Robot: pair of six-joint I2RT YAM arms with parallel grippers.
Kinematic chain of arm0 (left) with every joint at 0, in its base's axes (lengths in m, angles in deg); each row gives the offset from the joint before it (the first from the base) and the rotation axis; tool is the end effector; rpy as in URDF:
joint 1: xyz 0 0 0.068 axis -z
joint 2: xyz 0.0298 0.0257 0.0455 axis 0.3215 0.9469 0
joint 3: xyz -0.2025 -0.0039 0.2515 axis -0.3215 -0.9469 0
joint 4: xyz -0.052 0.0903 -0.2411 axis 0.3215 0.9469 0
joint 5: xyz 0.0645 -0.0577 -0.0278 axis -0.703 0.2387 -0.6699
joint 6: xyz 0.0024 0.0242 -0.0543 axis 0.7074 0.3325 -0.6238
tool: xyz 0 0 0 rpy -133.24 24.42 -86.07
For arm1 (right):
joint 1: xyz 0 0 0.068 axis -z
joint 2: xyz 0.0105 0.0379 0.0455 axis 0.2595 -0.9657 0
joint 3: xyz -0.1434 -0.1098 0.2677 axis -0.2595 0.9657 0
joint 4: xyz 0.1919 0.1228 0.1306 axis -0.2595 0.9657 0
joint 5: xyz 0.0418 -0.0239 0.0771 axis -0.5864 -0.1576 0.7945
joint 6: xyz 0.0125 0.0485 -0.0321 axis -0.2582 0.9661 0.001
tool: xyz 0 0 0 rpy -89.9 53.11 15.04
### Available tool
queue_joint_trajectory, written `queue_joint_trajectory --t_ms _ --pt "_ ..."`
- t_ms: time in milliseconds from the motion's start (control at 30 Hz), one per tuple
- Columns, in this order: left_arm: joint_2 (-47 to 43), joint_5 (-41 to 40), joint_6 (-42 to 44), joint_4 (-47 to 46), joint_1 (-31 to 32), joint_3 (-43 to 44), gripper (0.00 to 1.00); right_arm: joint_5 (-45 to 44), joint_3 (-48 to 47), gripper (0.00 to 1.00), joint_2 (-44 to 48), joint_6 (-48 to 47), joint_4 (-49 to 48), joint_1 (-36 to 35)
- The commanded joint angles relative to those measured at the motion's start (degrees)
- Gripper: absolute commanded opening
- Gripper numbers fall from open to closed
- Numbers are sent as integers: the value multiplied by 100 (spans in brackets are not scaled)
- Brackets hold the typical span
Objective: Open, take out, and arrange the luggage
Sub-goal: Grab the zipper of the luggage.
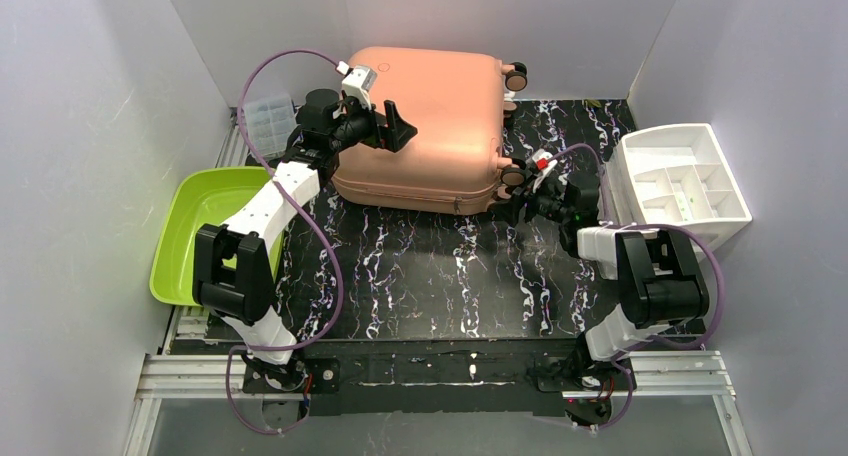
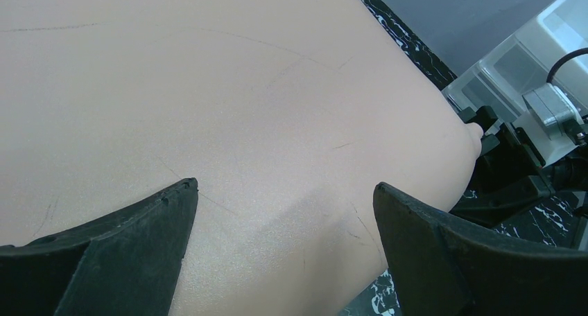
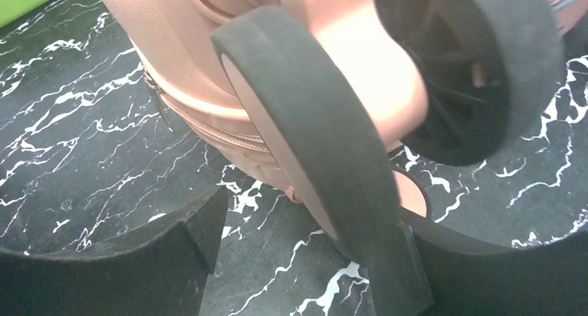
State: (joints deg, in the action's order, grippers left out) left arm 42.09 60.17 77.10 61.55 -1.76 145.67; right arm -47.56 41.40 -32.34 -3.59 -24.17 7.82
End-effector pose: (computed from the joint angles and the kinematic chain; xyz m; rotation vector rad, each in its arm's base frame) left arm 0.3882 -0.1395 0.3968 0.4423 1.6645 -0.7755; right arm 0.3060 0.0683 0.2347 -0.6818 1.6449 0.7072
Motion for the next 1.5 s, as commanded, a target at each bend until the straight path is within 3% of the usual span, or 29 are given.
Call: queue_joint_trajectory --t_ms 0,433,800,1267,1467 --pt "147 -100 -60 911 -41 -229 98 237 -244 77 -189 81 -298 -147" --pt "389 -15 -67 938 -43 -67 98 -8 -215 76 -321 428 -553 -174" --pt "603 97 -158 935 -46 63 98 -321 -167 64 -286 437 -570 -180" --pt "535 74 -157 929 -39 10 98 -299 -166 59 -293 468 -525 -174" --pt "480 75 -136 922 -39 -21 98 -291 -179 49 -320 565 -543 -169"
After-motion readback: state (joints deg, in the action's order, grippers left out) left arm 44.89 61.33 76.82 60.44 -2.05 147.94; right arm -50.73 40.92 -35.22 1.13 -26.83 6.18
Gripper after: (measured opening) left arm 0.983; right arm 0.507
